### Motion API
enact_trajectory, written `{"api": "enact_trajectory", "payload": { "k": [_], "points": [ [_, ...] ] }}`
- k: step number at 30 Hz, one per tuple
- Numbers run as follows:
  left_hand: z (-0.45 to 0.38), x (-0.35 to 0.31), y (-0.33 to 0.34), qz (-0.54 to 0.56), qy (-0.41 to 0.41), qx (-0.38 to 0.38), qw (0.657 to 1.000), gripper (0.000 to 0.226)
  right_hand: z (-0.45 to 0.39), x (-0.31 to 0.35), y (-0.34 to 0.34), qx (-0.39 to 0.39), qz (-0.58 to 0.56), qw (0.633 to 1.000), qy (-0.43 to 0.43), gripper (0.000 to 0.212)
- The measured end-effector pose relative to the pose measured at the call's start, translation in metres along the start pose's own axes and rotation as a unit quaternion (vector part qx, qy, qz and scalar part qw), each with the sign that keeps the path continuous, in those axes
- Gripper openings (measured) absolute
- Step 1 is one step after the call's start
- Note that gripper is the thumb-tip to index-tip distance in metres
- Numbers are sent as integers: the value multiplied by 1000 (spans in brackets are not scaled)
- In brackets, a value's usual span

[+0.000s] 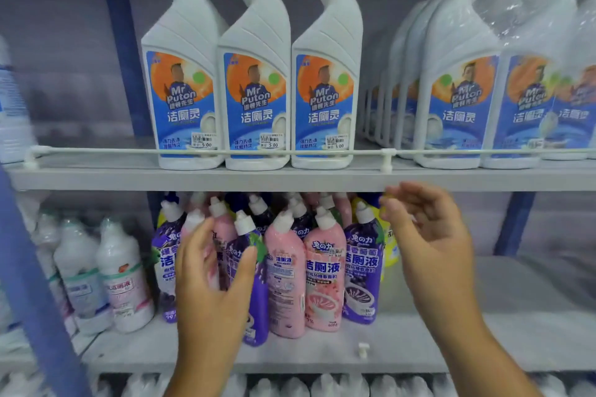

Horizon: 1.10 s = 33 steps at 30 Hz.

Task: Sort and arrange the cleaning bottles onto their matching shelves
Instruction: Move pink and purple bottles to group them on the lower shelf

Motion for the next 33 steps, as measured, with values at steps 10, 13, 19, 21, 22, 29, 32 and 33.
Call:
{"api": "enact_trajectory", "payload": {
  "k": [10, 13, 19, 21, 22, 29, 32, 33],
  "points": [
    [77, 51, 45, -11, -160, 80, 984, 45, 21, -132, -23, 108, 130, 956, 241, 25],
    [39, 16, 61, -86, -61, 118, 987, 48, 3, -140, -4, 120, 167, 955, 212, 40],
    [-26, 6, 106, -261, -27, 181, 948, 70, -15, -144, 36, 125, 251, 950, 138, 56],
    [-29, 13, 115, -298, -45, 199, 932, 57, -15, -146, 42, 99, 266, 951, 121, 65],
    [-30, 13, 116, -322, -39, 205, 923, 50, -16, -147, 43, 85, 282, 948, 118, 67],
    [-21, 15, 111, -317, 132, 236, 909, 35, -12, -151, 42, 115, 279, 940, 158, 42],
    [-11, 21, 103, -230, 119, 242, 935, 37, -5, -147, 41, 113, 247, 949, 162, 37],
    [-9, 22, 100, -203, 114, 241, 942, 35, -2, -146, 39, 111, 233, 952, 167, 38]
  ]
}}
Point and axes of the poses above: each hand's wrist, its own z-axis away from the middle knuckle, its own y-axis out of the palm, x = y × z, the point moved 5 cm from there along -z, towards the middle knuckle, and after that the axes turned 12 degrees about y, right-handed, at the moved point
